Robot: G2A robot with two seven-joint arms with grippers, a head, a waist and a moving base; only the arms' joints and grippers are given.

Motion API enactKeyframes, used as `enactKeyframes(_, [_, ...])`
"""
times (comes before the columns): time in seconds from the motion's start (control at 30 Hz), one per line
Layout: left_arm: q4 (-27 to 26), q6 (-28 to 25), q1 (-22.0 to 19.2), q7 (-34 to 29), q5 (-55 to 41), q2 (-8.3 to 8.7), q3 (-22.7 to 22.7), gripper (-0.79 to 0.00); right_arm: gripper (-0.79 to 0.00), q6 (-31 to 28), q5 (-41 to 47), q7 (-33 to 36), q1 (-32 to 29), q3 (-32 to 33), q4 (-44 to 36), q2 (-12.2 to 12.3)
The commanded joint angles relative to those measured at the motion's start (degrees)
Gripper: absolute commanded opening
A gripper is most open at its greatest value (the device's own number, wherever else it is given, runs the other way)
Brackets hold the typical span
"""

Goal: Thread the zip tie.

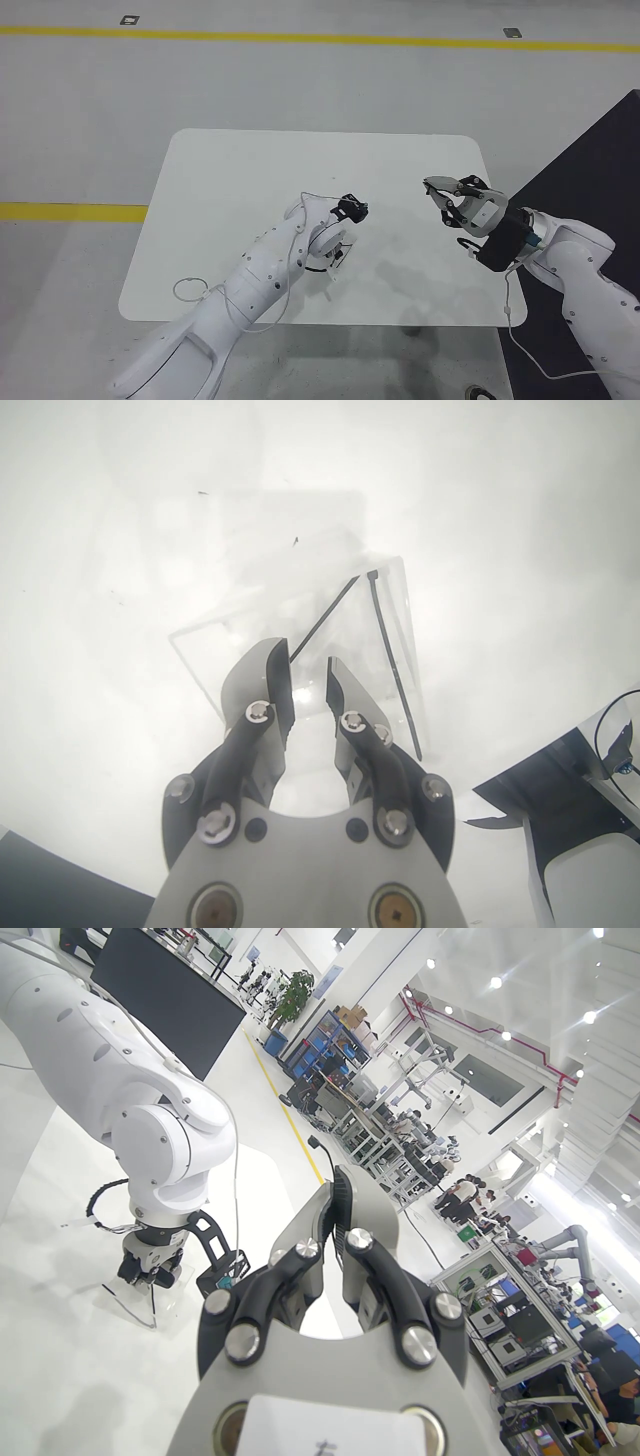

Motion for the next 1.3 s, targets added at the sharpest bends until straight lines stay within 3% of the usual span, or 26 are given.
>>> enactKeyframes(0.0, [0.51, -0.21, -0.19, 0.28, -0.24, -0.29, 0.18, -0.640, -0.785, 0.00, 0.00, 0.00, 0.00, 0.00, 0.00, 0.00])
enactKeyframes(0.47, [6.65, -1.52, -1.94, 1.77, -1.62, -2.20, 0.87, -0.656, -0.785, 0.00, 0.00, 0.00, 0.00, 0.00, 0.00, 0.00])
enactKeyframes(0.57, [7.40, -1.65, -2.21, 1.92, -1.82, -2.60, 1.04, -0.699, -0.785, 0.00, 0.00, 0.00, 0.00, 0.00, 0.00, 0.00])
enactKeyframes(0.63, [7.77, -1.60, -2.37, 1.83, -1.81, -2.86, 1.22, -0.776, -0.785, 0.00, 0.00, 0.00, 0.00, 0.00, 0.00, 0.00])
enactKeyframes(0.8, [8.39, -1.66, -2.56, 1.66, -1.85, -3.41, 1.53, -0.785, -0.785, 0.00, 0.00, 0.00, 0.00, 0.00, 0.00, 0.00])
enactKeyframes(1.03, [6.03, -0.98, -2.38, 0.61, -1.20, -3.43, 0.95, -0.785, -0.785, 0.00, 0.00, 0.00, 0.00, 0.00, 0.00, 0.00])
enactKeyframes(1.27, [-1.56, 0.14, -0.17, -1.55, 0.85, -1.66, -2.12, -0.785, -0.785, 0.00, 0.00, 0.00, 0.00, 0.00, 0.00, 0.00])
